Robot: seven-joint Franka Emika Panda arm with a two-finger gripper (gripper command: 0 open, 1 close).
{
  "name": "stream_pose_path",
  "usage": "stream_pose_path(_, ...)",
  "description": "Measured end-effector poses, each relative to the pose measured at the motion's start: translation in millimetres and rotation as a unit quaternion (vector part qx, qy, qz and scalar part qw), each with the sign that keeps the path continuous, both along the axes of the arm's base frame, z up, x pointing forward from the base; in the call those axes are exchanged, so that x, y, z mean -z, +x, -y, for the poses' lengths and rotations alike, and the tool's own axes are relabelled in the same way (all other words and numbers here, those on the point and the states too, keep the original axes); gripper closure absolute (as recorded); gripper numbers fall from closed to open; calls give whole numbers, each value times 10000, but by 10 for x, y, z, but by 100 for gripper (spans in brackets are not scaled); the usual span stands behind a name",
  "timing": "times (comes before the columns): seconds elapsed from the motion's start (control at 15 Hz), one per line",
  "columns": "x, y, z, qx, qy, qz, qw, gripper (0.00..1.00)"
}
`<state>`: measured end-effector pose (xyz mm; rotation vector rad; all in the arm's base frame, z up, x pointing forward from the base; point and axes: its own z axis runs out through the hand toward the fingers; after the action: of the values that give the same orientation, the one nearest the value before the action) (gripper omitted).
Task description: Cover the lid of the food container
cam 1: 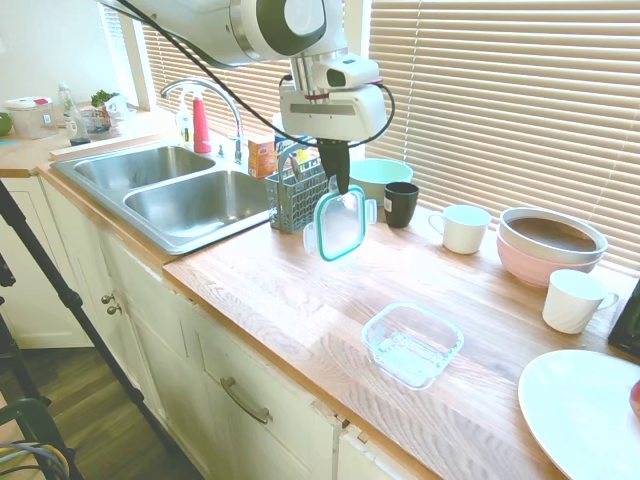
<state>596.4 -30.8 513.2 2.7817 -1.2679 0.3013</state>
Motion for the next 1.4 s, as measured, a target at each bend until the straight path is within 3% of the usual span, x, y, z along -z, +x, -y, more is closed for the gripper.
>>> stream_pose_path(0.73, 49, -73, 287, -62, 15, -111, 9999, 100)
stream_pose_path(1.4, 92, -427, 852, -43, 161, 13, 9999, 100)
